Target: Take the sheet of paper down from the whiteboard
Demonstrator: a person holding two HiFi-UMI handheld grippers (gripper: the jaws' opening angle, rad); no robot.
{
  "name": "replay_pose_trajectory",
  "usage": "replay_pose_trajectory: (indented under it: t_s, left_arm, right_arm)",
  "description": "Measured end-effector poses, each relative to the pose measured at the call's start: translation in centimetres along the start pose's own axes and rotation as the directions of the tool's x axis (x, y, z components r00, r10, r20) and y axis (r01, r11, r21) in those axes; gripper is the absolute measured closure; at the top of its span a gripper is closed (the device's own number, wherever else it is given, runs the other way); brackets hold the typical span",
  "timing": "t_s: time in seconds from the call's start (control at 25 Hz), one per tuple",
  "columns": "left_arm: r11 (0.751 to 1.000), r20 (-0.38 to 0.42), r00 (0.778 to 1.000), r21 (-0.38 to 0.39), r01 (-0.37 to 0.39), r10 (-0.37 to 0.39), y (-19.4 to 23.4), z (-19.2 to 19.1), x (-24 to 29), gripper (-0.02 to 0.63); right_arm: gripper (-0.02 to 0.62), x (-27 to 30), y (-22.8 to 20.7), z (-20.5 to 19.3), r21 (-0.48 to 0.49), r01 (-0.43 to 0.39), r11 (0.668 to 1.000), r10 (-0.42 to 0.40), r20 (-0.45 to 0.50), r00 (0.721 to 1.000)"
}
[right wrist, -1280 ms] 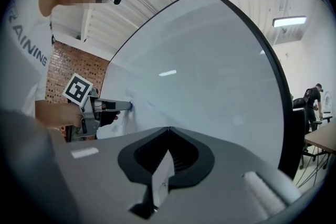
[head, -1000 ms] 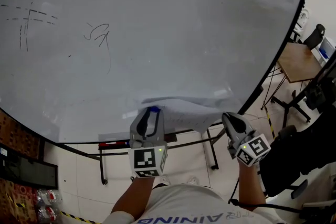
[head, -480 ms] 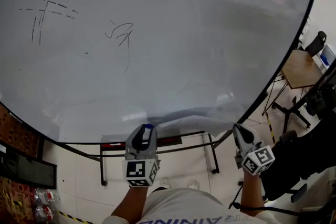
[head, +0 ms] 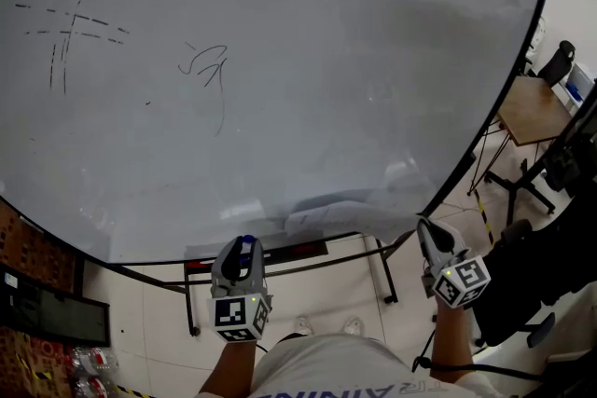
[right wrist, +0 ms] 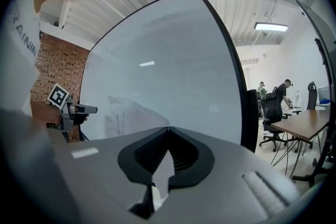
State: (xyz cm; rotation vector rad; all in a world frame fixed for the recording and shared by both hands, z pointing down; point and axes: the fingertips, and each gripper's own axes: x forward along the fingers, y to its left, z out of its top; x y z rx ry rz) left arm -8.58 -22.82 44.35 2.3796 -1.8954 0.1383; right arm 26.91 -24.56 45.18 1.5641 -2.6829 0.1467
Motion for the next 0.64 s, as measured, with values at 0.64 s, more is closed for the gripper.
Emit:
replay_pose_trajectory:
  t_s: [0.64]
  left_arm:
    - [1.000,0.007,1.000,-0.016,0.020,-0.020,0.3,0.2,1.0,0.477]
  right_arm:
    - [0.588,1.1,0.6,0.2,0.006,-0.004,1.000,0.004,-0.004,1.000]
